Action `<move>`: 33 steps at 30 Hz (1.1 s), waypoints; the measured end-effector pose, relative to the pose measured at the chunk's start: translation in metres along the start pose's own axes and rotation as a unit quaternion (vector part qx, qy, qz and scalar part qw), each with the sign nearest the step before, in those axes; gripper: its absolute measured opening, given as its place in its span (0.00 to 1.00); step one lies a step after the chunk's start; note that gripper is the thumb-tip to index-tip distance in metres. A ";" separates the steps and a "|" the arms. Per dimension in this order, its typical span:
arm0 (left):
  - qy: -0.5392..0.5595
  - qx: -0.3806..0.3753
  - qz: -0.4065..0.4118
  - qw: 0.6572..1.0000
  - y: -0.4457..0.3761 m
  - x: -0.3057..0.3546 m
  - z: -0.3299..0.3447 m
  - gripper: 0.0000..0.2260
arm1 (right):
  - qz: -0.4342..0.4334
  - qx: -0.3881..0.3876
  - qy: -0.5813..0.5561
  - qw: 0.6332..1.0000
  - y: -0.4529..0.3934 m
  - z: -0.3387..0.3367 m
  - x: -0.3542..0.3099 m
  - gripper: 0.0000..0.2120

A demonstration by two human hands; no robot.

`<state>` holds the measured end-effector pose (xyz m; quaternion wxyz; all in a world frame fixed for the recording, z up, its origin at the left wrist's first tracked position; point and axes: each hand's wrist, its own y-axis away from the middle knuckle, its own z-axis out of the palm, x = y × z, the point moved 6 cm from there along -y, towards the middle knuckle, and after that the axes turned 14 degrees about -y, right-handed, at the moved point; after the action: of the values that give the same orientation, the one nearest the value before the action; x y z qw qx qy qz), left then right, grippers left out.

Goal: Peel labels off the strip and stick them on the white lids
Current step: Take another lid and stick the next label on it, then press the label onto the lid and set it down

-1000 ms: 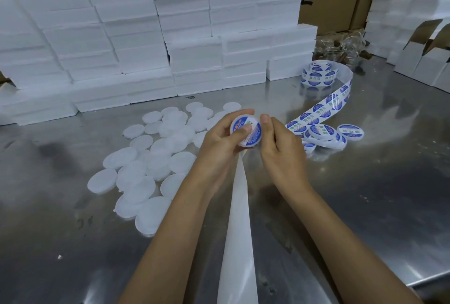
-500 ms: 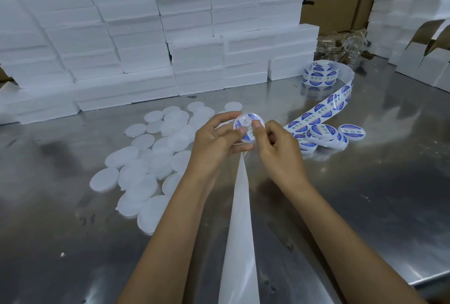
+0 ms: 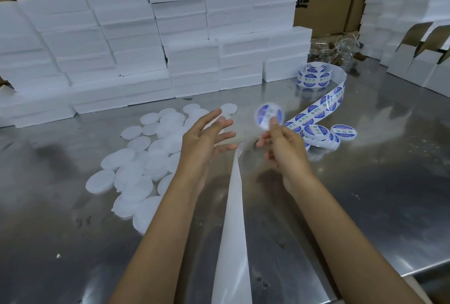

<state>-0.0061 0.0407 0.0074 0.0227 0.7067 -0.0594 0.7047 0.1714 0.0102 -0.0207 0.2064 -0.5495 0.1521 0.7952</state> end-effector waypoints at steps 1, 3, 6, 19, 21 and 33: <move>-0.002 0.010 -0.004 1.000 0.000 -0.001 -0.002 0.10 | 0.028 0.043 -0.044 0.998 -0.004 -0.010 0.001 0.19; -0.005 0.038 -0.006 0.999 -0.001 -0.002 -0.007 0.09 | 0.076 0.104 -0.133 0.983 -0.009 -0.027 0.002 0.18; 0.004 0.077 -0.014 0.997 -0.003 -0.004 -0.015 0.08 | 0.116 0.141 -0.214 0.960 -0.011 -0.040 0.006 0.15; 0.057 0.246 -0.029 0.967 -0.008 -0.007 -0.060 0.06 | 0.011 0.054 -0.056 0.997 -0.002 -0.014 -0.008 0.11; 0.055 0.284 -0.024 0.957 -0.007 -0.004 -0.072 0.07 | -0.118 -0.007 0.030 0.993 0.006 0.006 -0.020 0.06; 0.027 0.339 -0.041 0.939 -0.009 -0.007 -0.103 0.08 | -0.162 -0.396 0.557 0.711 0.032 0.154 0.023 0.17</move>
<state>-0.1068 0.0617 0.0013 -0.1882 0.6552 0.2126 0.7001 0.0235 0.0588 0.0118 -0.0268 -0.9405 -0.1808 0.2864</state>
